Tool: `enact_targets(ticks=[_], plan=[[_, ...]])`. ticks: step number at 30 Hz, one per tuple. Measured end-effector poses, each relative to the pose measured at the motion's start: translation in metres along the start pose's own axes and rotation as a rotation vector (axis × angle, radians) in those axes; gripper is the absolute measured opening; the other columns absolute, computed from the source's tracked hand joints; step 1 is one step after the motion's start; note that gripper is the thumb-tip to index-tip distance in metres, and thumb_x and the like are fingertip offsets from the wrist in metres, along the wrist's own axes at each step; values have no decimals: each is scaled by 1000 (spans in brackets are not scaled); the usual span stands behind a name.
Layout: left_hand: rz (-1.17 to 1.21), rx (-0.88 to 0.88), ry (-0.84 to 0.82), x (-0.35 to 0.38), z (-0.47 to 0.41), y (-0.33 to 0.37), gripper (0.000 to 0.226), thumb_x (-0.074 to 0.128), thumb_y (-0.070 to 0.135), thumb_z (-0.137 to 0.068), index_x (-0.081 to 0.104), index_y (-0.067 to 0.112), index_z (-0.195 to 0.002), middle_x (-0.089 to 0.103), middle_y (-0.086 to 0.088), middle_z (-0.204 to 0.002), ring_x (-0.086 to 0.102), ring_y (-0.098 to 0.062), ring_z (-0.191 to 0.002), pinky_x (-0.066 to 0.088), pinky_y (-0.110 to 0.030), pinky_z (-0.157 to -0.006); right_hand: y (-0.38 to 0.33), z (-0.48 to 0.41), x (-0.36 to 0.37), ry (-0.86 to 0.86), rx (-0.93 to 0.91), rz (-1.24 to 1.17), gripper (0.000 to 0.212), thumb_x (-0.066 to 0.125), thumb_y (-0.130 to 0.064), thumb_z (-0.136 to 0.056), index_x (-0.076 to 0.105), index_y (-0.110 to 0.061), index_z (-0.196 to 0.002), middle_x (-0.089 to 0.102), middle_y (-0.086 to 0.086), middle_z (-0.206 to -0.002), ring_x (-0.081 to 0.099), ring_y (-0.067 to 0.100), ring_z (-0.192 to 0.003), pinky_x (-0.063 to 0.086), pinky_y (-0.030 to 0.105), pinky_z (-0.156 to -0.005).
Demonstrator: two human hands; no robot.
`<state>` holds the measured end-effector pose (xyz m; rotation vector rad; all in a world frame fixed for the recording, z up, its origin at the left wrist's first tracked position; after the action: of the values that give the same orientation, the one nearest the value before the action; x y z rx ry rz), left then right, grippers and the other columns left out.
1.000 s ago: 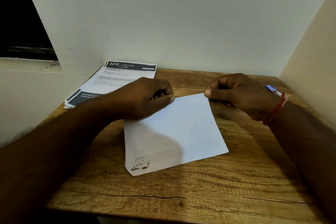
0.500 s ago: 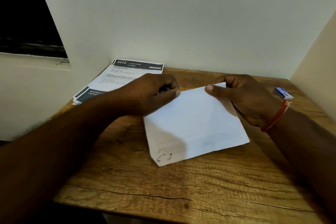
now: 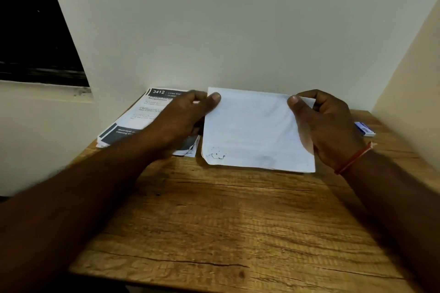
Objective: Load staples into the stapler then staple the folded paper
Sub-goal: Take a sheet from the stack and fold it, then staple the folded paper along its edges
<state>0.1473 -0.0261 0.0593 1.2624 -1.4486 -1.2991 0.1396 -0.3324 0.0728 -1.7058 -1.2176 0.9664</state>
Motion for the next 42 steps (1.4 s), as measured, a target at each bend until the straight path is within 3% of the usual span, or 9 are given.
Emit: enact_targets(ticks=[3,7,11,15,18,23,30,37,42], plan=[[104,-72,-134,17,2,-19,50,88,40,-95,79,6,-131,82,-22,-129,77,-52,-123,56,-76,-110,-3,2,3,34,-78,-116,15,77,-19,-105,77,-4,-109,80,-7,-86,76,6,-82,61,24,-74],[71,-84,-115,11,-1,-31,70,106,53,-70,85,15,-125,78,-31,-133,64,-71,-129,31,-99,-107,-5,5,8,27,-106,-232,19,75,-16,-106,76,1,-115,79,8,-100,77,17,-96,66,36,-88],[182,-45,-9,-1,1,-22,52,98,29,-83,83,8,-128,82,-22,-130,76,-54,-125,50,-82,-111,5,-3,-8,99,-10,-200,31,68,-44,-109,80,-16,-114,84,4,-101,76,17,-90,62,39,-80],[346,-77,146,-21,-2,-21,47,85,13,-94,74,7,-139,84,-15,-130,82,-38,-120,68,-60,-95,20,-14,-27,78,58,264,28,74,-52,-103,78,-26,-112,81,-3,-107,75,11,-103,61,41,-97],[63,-77,326,-47,-5,-29,39,93,21,-93,81,18,-130,87,-7,-118,85,-32,-108,67,-61,-97,42,-14,-19,-180,187,651,45,83,-64,-89,68,-33,-117,70,-11,-112,64,5,-101,55,36,-92],[-244,-2,367,-48,-3,-18,42,92,27,-94,80,20,-134,81,12,-103,78,-6,-94,60,-25,-76,45,-14,-16,-276,144,745,45,90,-59,-83,78,-30,-116,74,-12,-108,67,7,-99,58,34,-89],[-385,-39,290,-46,-7,-27,50,98,35,-86,82,22,-132,86,5,-118,82,-15,-106,64,-32,-87,51,-17,-11,-383,11,819,31,89,-42,-92,81,-28,-119,72,-19,-108,65,7,-105,50,32,-85],[-191,75,453,-56,-7,-13,54,96,37,-89,76,19,-135,83,0,-122,80,-21,-112,65,-38,-93,45,-6,12,-317,73,211,18,75,-27,-106,74,-14,-119,82,3,-96,74,12,-80,58,39,-82],[61,149,460,-52,-3,-8,57,97,35,-89,75,18,-138,85,2,-127,81,-21,-120,66,-48,-106,36,34,69,-426,236,-234,44,80,-17,-95,65,1,-132,77,19,-105,74,25,-77,60,34,-69]])
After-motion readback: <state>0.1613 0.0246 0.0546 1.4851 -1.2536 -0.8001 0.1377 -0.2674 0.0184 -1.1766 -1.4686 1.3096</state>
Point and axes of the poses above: each hand's wrist, its own z-axis away from the middle knuckle, its own x-axis out of the palm, y = z × x, the point moved 7 cm from there along -z, towards the middle knuckle
